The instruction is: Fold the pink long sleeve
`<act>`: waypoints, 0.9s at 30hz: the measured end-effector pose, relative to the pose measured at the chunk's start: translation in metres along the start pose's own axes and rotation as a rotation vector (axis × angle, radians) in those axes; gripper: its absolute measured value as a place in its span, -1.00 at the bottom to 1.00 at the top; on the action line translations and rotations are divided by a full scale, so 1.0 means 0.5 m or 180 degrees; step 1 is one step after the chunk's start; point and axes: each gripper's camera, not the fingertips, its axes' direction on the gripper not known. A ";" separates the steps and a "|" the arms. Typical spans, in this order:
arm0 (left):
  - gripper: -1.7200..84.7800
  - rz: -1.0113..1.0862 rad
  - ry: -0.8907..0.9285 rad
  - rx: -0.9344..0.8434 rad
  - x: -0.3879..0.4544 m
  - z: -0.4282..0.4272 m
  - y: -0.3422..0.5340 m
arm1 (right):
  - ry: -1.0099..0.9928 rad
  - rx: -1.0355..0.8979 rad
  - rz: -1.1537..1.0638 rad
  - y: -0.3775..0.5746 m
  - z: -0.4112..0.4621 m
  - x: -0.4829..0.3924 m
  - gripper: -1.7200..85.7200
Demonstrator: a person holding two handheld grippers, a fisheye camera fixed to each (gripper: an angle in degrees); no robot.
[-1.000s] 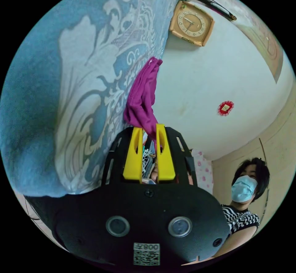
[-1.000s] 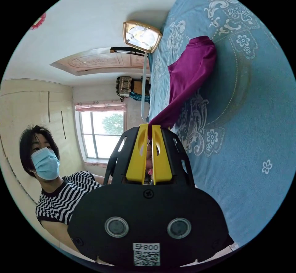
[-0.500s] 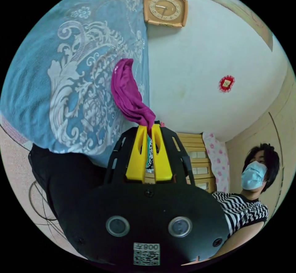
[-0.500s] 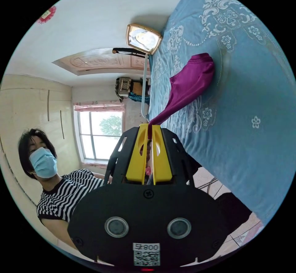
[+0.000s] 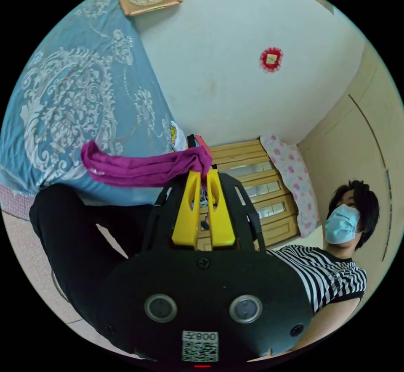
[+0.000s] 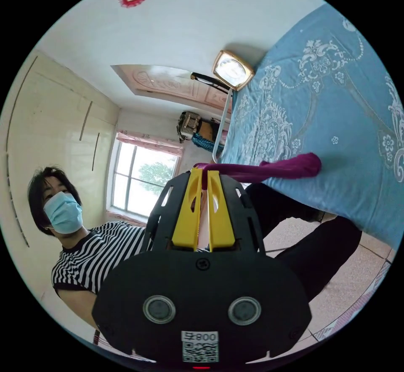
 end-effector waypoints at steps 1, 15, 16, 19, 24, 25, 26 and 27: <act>-0.89 0.0046 0.0015 -0.0028 0.001 0.014 0.007 | 0.0002 0.0059 -0.0079 0.029 -0.029 -0.019 -0.92; -0.89 0.0497 0.0403 -0.0717 -0.144 0.367 0.175 | 0.0044 0.0741 -0.0506 0.342 -0.339 -0.135 -0.92; -0.89 0.0491 0.0401 -0.0739 -0.156 0.381 0.180 | 0.0036 0.0791 -0.0492 0.363 -0.361 -0.133 -0.92; -0.89 0.0443 0.0381 -0.0850 -0.225 0.454 0.202 | 0.0011 0.0906 -0.0422 0.405 -0.417 -0.121 -0.92; -0.89 0.0326 0.0270 -0.1055 -0.364 0.596 0.215 | -0.0031 0.1056 -0.0249 0.441 -0.518 -0.086 -0.92; -0.89 0.0310 0.0250 -0.1078 -0.380 0.614 0.213 | -0.0024 0.1075 -0.0204 0.441 -0.546 -0.076 -0.92; -0.89 0.0288 0.0207 -0.1123 -0.413 0.651 0.208 | -0.0005 0.1096 -0.0154 0.436 -0.576 -0.066 -0.92; -0.89 0.0273 0.0167 -0.1178 -0.447 0.692 0.198 | 0.0012 0.1095 -0.0134 0.432 -0.592 -0.062 -0.92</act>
